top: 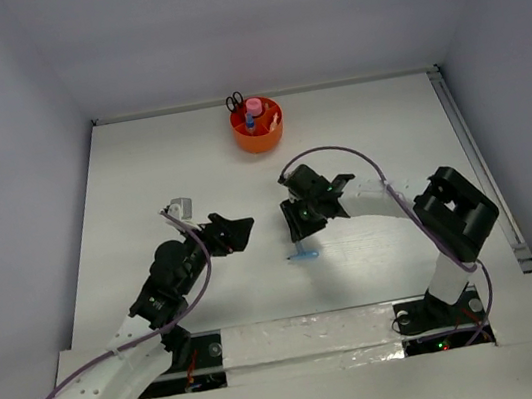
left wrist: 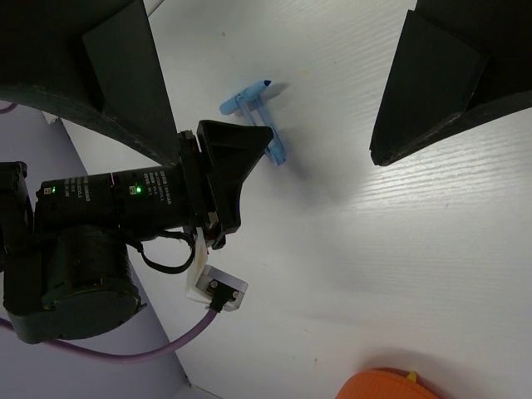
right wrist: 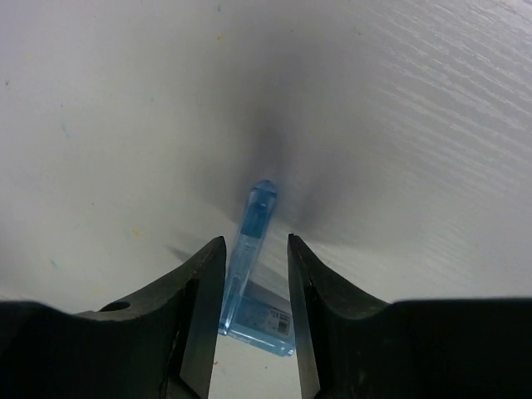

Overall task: Sort the stationery into containers
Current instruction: Pick up the pen from the center of the board.

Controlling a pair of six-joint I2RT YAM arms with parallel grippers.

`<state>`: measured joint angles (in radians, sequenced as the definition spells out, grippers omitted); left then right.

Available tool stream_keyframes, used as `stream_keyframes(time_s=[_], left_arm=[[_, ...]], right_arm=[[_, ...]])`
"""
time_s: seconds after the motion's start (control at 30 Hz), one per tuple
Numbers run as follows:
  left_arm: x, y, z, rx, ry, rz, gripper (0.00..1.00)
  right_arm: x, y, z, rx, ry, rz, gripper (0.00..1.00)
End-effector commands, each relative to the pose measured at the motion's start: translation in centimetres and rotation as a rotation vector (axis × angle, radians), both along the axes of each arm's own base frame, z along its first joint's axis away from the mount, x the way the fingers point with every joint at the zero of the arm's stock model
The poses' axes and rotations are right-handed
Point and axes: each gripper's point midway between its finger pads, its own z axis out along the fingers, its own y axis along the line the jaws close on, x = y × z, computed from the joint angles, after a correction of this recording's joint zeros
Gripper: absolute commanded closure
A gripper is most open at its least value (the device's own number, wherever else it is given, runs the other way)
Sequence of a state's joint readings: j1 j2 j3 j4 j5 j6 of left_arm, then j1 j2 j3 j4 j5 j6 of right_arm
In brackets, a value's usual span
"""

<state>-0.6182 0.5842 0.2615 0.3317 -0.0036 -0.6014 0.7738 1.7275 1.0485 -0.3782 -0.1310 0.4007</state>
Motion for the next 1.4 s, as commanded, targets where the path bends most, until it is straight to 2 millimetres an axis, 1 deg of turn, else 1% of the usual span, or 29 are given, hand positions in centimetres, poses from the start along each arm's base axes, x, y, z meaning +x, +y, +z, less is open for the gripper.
stream_keyframes(time_s=[0.0,0.13,0.2,0.3,0.37,0.43,0.47,0.5,0.53,0.57,0.63,0.7,0.73,0.8,0.83,0.87,0.9,0.93,0.97,1.03,1.07,1.1,1.13,1.17,1.2,1.23,1.27,1.33,1.37], left_arm=[[-0.2,-0.5,1.1,-0.02,-0.04,-0.03,0.01],[-0.2,-0.6,0.7,-0.01,-0.03,-0.035,0.01],[-0.2,-0.6,0.5,-0.003,-0.024,-0.04,0.01],[-0.2,-0.6,0.4,0.0,-0.022,-0.039,0.01],[-0.1,-0.7,0.4,-0.001,-0.024,-0.039,0.01],[-0.1,-0.7,0.2,0.004,-0.019,-0.039,0.01],[-0.1,-0.7,0.0,0.009,-0.015,-0.039,0.01],[-0.1,-0.8,0.0,0.01,-0.015,-0.044,0.01],[-0.2,-0.8,0.1,0.013,-0.02,-0.048,0.01],[-0.2,-0.8,0.0,0.015,-0.023,-0.053,0.01],[-0.3,-0.7,0.3,0.013,-0.039,-0.05,0.01],[-0.2,-0.5,0.7,0.003,-0.059,-0.036,0.01],[-0.2,-0.4,1.0,-0.005,-0.077,-0.033,0.01],[-0.1,-0.3,1.4,-0.018,-0.107,-0.03,0.01],[-0.1,-0.4,1.6,-0.026,-0.115,-0.031,0.01],[-0.2,-0.4,1.4,-0.028,-0.118,-0.036,0.01],[-0.5,-0.9,2.2,-0.051,-0.152,-0.07,0.01],[-0.7,-1.2,2.4,-0.065,-0.166,-0.088,0.01],[-0.8,-1.5,3.1,-0.091,-0.193,-0.102,0.01],[-1.2,-2.0,4.2,-0.123,-0.225,-0.137,0.01],[-1.3,-2.0,5.1,-0.143,-0.262,-0.141,0.08],[-1.4,-2.1,5.5,-0.146,-0.279,-0.147,0.13],[-1.5,-2.2,5.8,-0.148,-0.297,-0.157,0.21],[-1.6,-2.3,6.9,-0.157,-0.33,-0.166,0.26],[-1.8,-2.6,7.2,-0.156,-0.343,-0.187,0.35],[-1.8,-2.8,7.3,-0.155,-0.352,-0.198,0.39],[-2.0,-2.9,8.1,-0.171,-0.384,-0.207,0.39],[-2.1,-2.8,8.7,-0.19,-0.409,-0.208,0.39],[-2.1,-2.7,9.0,-0.195,-0.423,-0.203,0.39]], right_arm=[[1.7,0.8,0.7,-0.005,-0.061,-0.029,0.59],[1.7,0.8,-0.4,-0.014,-0.048,-0.031,0.58],[1.7,1.0,-0.4,-0.008,-0.045,-0.027,0.57],[1.8,1.1,-0.4,-0.009,-0.049,-0.024,0.61],[2.0,1.2,-0.3,-0.009,-0.054,-0.023,0.6],[2.0,1.4,-0.3,-0.007,-0.048,-0.019,0.77],[2.1,1.6,-0.2,0.005,-0.047,-0.015,0.82],[2.1,1.6,0.0,0.012,-0.054,-0.019,0.93],[2.2,1.7,0.2,0.023,-0.064,-0.023,0.97],[2.7,2.1,0.9,0.044,-0.09,-0.028,0.99],[3.4,2.6,3.3,0.098,-0.145,-0.044,1.0],[4.6,3.3,5.9,0.161,-0.214,-0.076,1.0],[5.3,4.0,8.7,0.228,-0.273,-0.085,1.0],[5.7,4.6,11.7,0.301,-0.317,-0.104,1.0],[6.0,4.9,14.3,0.353,-0.357,-0.109,1.0],[6.3,5.2,15.8,0.389,-0.386,-0.115,1.0],[6.3,5.4,17.1,0.425,-0.4,-0.119,1.0],[6.6,5.4,18.7,0.462,-0.42,-0.127,1.0],[6.4,5.7,20.7,0.52,-0.441,-0.123,1.0],[6.5,5.8,22.8,0.578,-0.459,-0.127,1.0],[6.1,6.2,24.6,0.638,-0.472,-0.105,1.0],[6.2,6.3,25.8,0.69,-0.476,-0.109,1.0],[5.9,6.5,26.6,0.724,-0.475,-0.101,1.0],[5.5,7.0,27.8,0.773,-0.477,-0.076,1.0],[5.1,7.2,28.6,0.815,-0.465,-0.081,1.0],[4.9,7.4,29.3,0.848,-0.463,-0.074,1.0],[4.5,7.8,30.6,0.905,-0.478,-0.038,1.0],[4.1,8.3,30.9,0.961,-0.453,-0.031,1.0],[3.8,8.6,31.5,0.995,-0.452,-0.008,1.0]])
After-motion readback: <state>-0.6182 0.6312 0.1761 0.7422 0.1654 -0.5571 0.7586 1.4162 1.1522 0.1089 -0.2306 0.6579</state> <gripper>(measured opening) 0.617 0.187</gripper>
